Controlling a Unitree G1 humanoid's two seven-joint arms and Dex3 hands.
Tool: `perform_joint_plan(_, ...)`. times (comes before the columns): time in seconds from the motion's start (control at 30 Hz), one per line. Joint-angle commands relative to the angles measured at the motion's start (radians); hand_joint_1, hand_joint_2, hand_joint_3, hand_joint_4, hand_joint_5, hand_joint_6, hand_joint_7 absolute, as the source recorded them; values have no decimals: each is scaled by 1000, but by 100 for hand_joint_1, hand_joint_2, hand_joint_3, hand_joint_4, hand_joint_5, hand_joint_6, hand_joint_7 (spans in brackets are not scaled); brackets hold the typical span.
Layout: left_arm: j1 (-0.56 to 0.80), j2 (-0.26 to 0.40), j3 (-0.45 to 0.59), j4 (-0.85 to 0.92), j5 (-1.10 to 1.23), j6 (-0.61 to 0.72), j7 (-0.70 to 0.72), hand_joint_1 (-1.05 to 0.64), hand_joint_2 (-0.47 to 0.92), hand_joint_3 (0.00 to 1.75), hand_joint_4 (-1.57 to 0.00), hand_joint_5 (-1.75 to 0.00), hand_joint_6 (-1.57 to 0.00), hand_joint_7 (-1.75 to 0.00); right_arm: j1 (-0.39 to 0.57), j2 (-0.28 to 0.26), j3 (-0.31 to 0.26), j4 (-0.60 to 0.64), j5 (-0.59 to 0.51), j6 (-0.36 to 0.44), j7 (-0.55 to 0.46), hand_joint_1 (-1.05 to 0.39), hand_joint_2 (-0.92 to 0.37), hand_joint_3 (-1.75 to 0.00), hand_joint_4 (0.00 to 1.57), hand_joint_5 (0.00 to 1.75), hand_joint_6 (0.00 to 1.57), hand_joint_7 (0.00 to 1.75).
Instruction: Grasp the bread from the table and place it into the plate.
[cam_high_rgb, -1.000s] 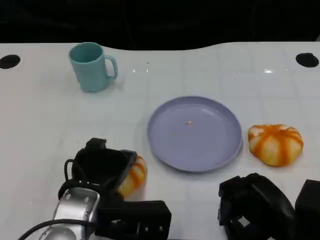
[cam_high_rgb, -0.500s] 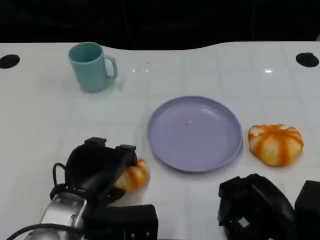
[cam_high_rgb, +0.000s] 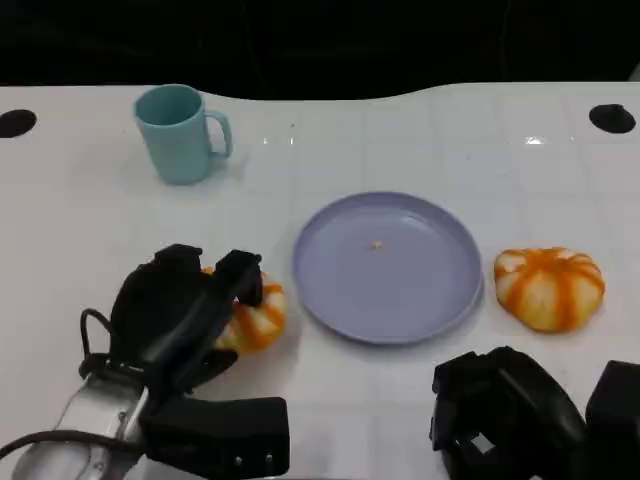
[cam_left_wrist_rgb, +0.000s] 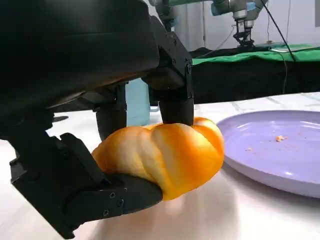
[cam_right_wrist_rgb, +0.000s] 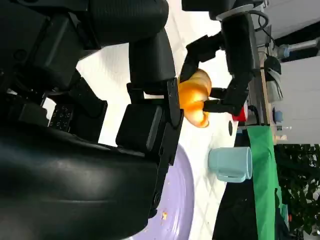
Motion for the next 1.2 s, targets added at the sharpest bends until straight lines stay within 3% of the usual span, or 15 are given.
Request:
perform_joint_plan(0.03,4,47,22,-38,-5,-8,16,-27,46,120,-93,-175,-68,-175,-15,0,-7,24,1,-14,1,-105,-5,-134,156,129,157,100)
perform_joint_plan(0.3,-1,48,48,-119,-16,-55,64,-25,38,128,-92,-175,-69,-175,2,-5,-2,3,-13,-11,-8,-105,-7,-134,157,130,157,102)
perform_joint_plan(0.53,-64,-3,40,-83,-97,-142,59,-28,36,127,-90,-175,-68,-175,10,-17,-7,5,-18,-28,-5,-105,-7,-135,155,130,157,104)
perform_joint_plan(0.8,-197,-116,-10,87,-109,-191,70,-30,32,123,-92,-175,-68,-175,13,-47,5,17,-62,-66,-4,-105,-15,-117,154,129,157,97)
perform_joint_plan(0.97,-267,-168,-37,218,-110,-228,116,-30,32,127,-95,-175,-70,-175,9,-52,9,42,-95,-116,-12,-105,-15,-117,154,127,157,97)
perform_joint_plan(1.2,-358,-221,-79,337,-104,-222,109,-31,25,138,-99,-175,-73,-175,5,-47,8,50,-98,-118,-7,-105,-17,-115,154,125,157,97)
